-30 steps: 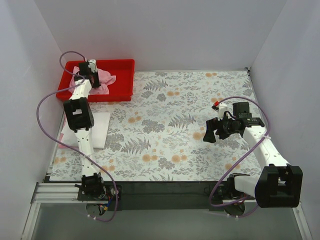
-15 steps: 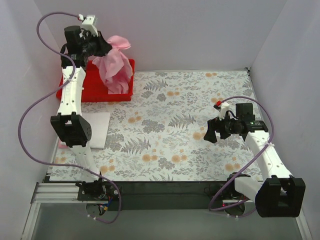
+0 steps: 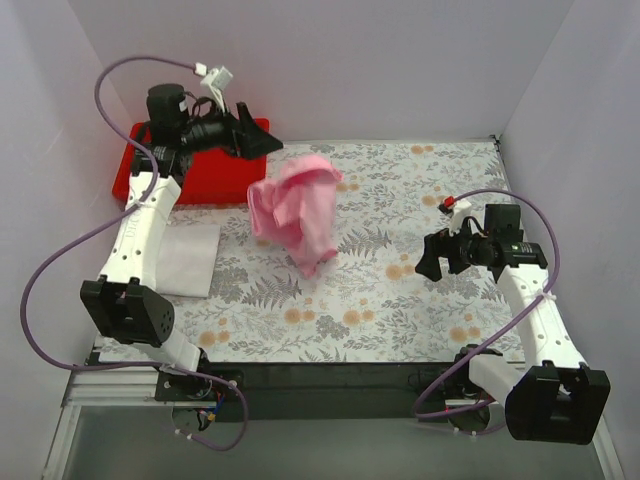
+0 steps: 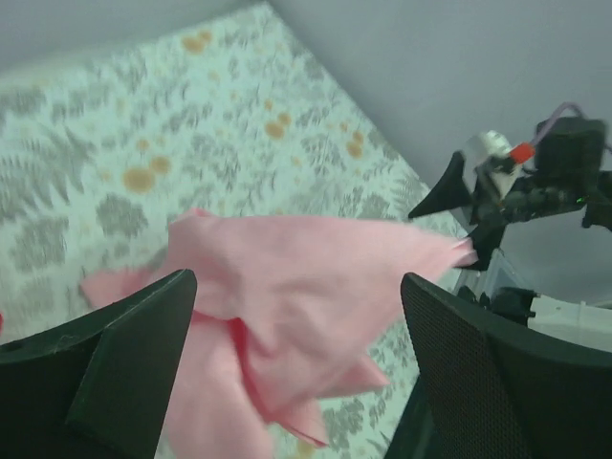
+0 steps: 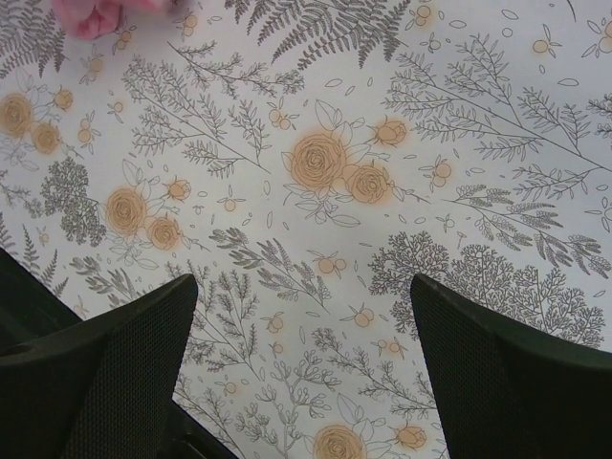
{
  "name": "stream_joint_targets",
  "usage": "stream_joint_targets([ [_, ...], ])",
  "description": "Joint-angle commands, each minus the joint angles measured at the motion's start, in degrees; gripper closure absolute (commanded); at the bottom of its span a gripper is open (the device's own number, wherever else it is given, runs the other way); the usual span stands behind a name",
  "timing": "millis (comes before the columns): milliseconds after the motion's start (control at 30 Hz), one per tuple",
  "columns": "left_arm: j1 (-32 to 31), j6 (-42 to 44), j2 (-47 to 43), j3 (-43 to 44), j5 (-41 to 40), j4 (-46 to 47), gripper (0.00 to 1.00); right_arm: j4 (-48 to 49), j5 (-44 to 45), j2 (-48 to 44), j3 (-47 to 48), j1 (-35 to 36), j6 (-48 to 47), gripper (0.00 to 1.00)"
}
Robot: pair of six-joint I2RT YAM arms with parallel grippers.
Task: Fold and stack the t-shirts
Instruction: Move the tshirt to the center of the board
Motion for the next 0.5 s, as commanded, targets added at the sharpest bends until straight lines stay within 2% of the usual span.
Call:
stream_joint_targets([
  [0, 3.0, 2.4, -2.5, -12.4, 3.2, -5.1, 0.12, -2.0, -3.0, -0.6, 2.2, -0.1, -2.6, 0.02],
  [133, 3.7, 8.5, -6.7, -23.7, 0.6, -5.0, 0.11, -3.9, -7.3, 2.3, 2.8, -0.1, -4.7, 0.01],
  [267, -0.2, 19.2, -8.8, -29.6, -5.8, -9.5, 0.14, -3.9, -8.9, 6.3, 4.3, 1.0, -5.1, 0.04],
  [367, -0.5, 22.3, -9.7, -35.4, -9.9, -10.6, 0.19, -2.8, -8.2, 8.9, 5.4, 7.9, -5.2, 0.06],
  [433, -0.6, 23.3, -9.8, -38.8, -13.3, -11.6, 0.23, -0.2, -4.1, 11.1, 6.7, 12.9, -4.2, 0.06],
  [467, -0.6, 24.2, -9.8, -39.8, -14.4, -11.6, 0.25, 0.5, -2.7, 12.1, 7.2, 18.4, -3.6, 0.07],
])
